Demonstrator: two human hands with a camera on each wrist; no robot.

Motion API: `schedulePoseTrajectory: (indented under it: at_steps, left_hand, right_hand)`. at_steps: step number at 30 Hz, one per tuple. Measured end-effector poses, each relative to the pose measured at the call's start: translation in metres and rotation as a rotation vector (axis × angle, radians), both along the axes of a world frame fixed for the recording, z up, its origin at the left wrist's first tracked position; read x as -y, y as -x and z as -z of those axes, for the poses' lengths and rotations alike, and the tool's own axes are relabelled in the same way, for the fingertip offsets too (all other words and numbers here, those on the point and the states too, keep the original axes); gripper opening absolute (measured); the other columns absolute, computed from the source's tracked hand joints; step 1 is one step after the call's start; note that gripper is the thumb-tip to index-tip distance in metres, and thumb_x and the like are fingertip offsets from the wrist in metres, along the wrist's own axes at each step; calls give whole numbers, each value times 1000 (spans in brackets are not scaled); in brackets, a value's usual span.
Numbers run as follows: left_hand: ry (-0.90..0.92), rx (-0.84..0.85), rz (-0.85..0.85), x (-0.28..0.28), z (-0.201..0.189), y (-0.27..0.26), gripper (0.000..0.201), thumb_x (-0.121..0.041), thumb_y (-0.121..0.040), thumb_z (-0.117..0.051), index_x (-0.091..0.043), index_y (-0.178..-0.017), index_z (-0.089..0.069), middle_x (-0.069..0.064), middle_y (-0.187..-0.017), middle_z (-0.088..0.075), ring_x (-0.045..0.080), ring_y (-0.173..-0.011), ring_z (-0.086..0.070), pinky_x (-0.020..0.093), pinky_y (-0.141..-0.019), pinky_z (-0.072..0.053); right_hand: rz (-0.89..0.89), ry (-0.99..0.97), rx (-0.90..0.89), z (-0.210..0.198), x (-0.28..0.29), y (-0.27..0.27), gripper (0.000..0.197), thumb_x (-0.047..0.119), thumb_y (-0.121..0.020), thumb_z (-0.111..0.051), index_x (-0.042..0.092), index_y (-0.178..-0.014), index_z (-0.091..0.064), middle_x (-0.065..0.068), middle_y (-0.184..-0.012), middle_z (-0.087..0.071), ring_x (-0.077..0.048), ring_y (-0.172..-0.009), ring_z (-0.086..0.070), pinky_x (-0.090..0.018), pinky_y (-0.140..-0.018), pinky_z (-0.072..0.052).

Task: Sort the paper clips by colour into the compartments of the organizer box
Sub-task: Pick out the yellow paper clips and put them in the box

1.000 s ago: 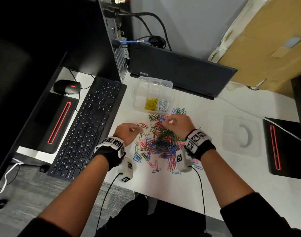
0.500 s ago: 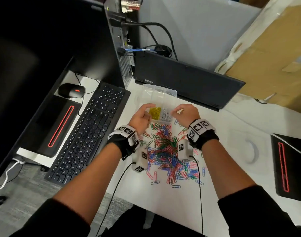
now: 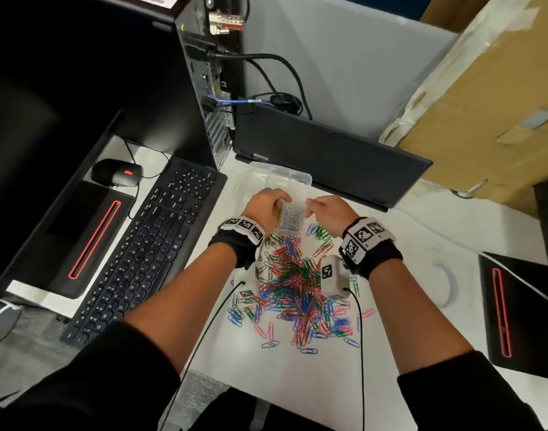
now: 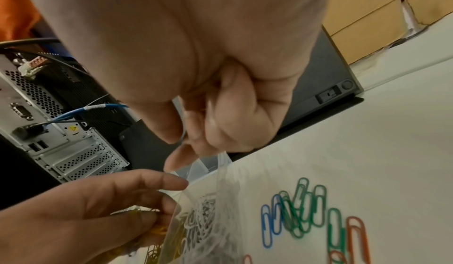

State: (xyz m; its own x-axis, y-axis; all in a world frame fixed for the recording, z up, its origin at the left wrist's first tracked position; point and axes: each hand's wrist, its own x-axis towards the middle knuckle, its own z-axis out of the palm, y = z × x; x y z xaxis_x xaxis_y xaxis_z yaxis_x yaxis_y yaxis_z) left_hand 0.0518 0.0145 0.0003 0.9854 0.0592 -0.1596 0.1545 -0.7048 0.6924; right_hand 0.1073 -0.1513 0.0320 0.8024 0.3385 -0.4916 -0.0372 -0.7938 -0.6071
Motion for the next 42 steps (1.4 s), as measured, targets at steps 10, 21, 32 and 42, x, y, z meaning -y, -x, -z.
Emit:
schedulePoseTrajectory:
  at_steps: [10, 21, 32, 42]
  left_hand:
    - [118, 204, -124, -10, 9, 19, 25, -3, -94, -51, -17, -101, -71, -1, -104, -69, 12, -93, -63, 22, -85, -51]
    - [202, 215, -508, -22, 31, 89, 20, -15, -95, -54, -26, -96, -71, -6, -89, -69, 4, -70, -56, 16, -63, -43]
    - [37, 216, -321, -9, 40, 95, 22, -2, -82, -62, -12, -96, -74, 5, -87, -70, 22, -76, -64, 23, -72, -52]
    - [-383, -158, -66, -27, -10, 24, 12, -40, -86, -65, -32, -86, -74, -5, -93, -62, 18, -90, -56, 31, -82, -48]
  right_hand:
    - [-23, 36, -70, -5, -12, 5, 18, 14, -91, -53, 15, -93, -71, 2, -81, -67, -16, -67, -62, -26, -58, -50]
    - [-253, 193, 238, 6, -83, 10, 27, 7, -93, -51, 6, -110, -71, -12, -119, -66, -28, -110, -62, -37, -96, -51]
    - [-284, 242, 245, 12, -83, 11, 26, 5, -85, -64, 8, -110, -72, -12, -119, -63, -28, -108, -62, -37, -94, -53]
    - [58, -14, 430, 10, -8, -1, 21, 8, -87, -61, 20, -99, -72, 0, -100, -66, -11, -83, -60, -28, -82, -53]
